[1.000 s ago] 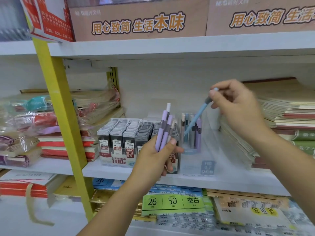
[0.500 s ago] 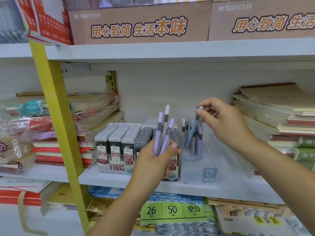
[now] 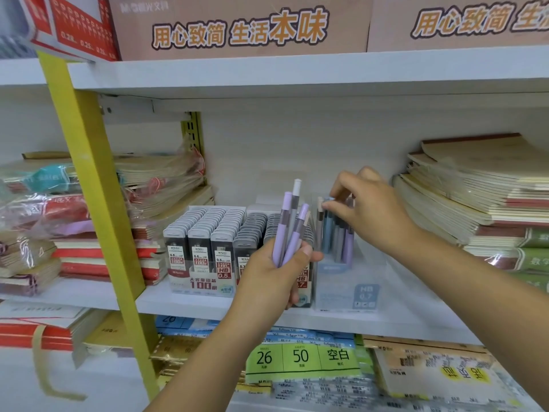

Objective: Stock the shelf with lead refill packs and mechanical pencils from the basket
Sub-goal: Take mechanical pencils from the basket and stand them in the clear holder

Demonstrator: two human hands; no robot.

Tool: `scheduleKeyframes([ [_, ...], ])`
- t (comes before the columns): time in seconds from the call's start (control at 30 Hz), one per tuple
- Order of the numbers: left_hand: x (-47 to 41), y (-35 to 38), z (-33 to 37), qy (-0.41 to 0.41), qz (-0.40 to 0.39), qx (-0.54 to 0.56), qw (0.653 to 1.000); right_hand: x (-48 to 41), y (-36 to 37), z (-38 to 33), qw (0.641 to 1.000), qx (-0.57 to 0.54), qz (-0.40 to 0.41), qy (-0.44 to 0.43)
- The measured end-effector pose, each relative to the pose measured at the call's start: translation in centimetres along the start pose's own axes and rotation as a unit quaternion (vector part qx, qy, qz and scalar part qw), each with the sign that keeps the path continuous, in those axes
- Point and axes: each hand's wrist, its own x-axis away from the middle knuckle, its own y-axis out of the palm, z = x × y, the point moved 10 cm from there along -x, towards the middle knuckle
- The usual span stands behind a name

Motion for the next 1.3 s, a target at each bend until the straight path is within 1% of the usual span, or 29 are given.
scheduleKeyframes([
  [0.07,0.0,0.0,-0.2,-0.001,-0.004,0.004,1.0,-0.3,0.0,-0.1,0.999,0.049,0.017,-0.013],
  [0.1,0.0,0.0,-0.2,0.0,-0.006,0.004,1.0,-0.4,0.2,0.0,0.998,0.062,0.011,-0.011],
  [0.23,0.0,0.0,-0.2,-0.002,-0.017,0.006,1.0,0.0,1.9,1.3,0.993,0.085,-0.079,0.034],
  [0.27,0.1,-0.1,-0.2,-0.004,-0.019,0.014,1.0,0.3,1.7,1.4,0.993,0.076,-0.082,0.041],
  [0.33,0.2,0.0,0.0,-0.007,-0.028,0.037,0.999,1.2,-0.2,0.9,0.999,0.018,-0.026,0.045],
  [0.37,0.2,0.1,0.0,-0.008,-0.037,0.048,0.998,1.7,-1.2,0.5,0.998,-0.034,0.007,0.05],
  [0.4,0.2,0.3,0.1,-0.007,-0.048,0.058,0.997,2.3,-1.8,0.1,0.992,-0.104,0.018,0.063],
  [0.43,0.2,0.7,0.2,-0.006,-0.061,0.066,0.996,2.9,-1.6,-0.3,0.979,-0.186,-0.002,0.084],
  [0.5,0.3,1.4,0.2,-0.002,-0.084,0.061,0.995,4.0,-0.2,-2.0,0.934,-0.326,-0.084,0.119],
  [0.53,0.4,1.8,0.3,-0.001,-0.092,0.048,0.995,4.5,0.3,-2.8,0.913,-0.371,-0.111,0.13],
  [0.57,0.5,2.1,0.2,-0.002,-0.097,0.039,0.994,4.8,0.5,-3.1,0.895,-0.407,-0.118,0.142],
  [0.63,0.6,2.5,0.2,-0.004,-0.108,0.062,0.992,5.0,0.2,-2.9,0.872,-0.449,-0.099,0.168],
  [0.7,0.7,2.9,0.2,-0.006,-0.121,0.102,0.987,5.1,-0.3,-1.8,0.854,-0.477,-0.061,0.198],
  [0.77,0.8,2.9,0.1,-0.009,-0.12,0.1,0.988,5.1,-0.9,-0.3,0.833,-0.503,-0.024,0.229],
  [0.8,0.9,2.8,0.1,-0.01,-0.117,0.093,0.989,5.2,-1.0,0.2,0.823,-0.515,-0.021,0.238],
  [0.83,0.8,2.7,0.1,-0.01,-0.112,0.09,0.99,5.3,-0.7,0.4,0.813,-0.527,-0.034,0.244],
  [0.9,0.7,2.5,0.2,-0.008,-0.099,0.09,0.991,5.6,0.0,-0.1,0.795,-0.548,-0.086,0.246],
  [0.93,0.6,2.3,0.2,-0.005,-0.087,0.083,0.993,5.6,0.0,-0.3,0.789,-0.557,-0.095,0.242],
  [0.97,0.5,2.2,0.2,-0.001,-0.074,0.07,0.995,5.5,-0.5,-0.3,0.787,-0.565,-0.079,0.234],
  [1.0,0.4,1.9,0.3,0.007,-0.061,0.056,0.997,5.1,-1.7,0.2,0.793,-0.565,-0.039,0.223],
  [1.03,0.4,1.7,0.3,0.016,-0.047,0.043,0.998,4.7,-3.2,1.0,0.81,-0.547,0.013,0.209],
  [1.07,0.4,1.4,0.3,0.024,-0.036,0.033,0.998,4.3,-4.9,1.8,0.834,-0.513,0.061,0.192],
  [1.1,0.4,1.2,0.2,0.029,-0.029,0.027,0.999,4.0,-6.2,2.3,0.861,-0.47,0.091,0.171],
  [1.17,0.4,1.1,-0.2,0.029,-0.026,0.019,0.999,3.5,-6.9,2.1,0.907,-0.392,0.091,0.127],
  [1.3,0.4,1.2,-1.0,0.017,-0.031,0.02,0.999,3.2,-3.7,0.3,0.968,-0.239,0.018,0.07],
])
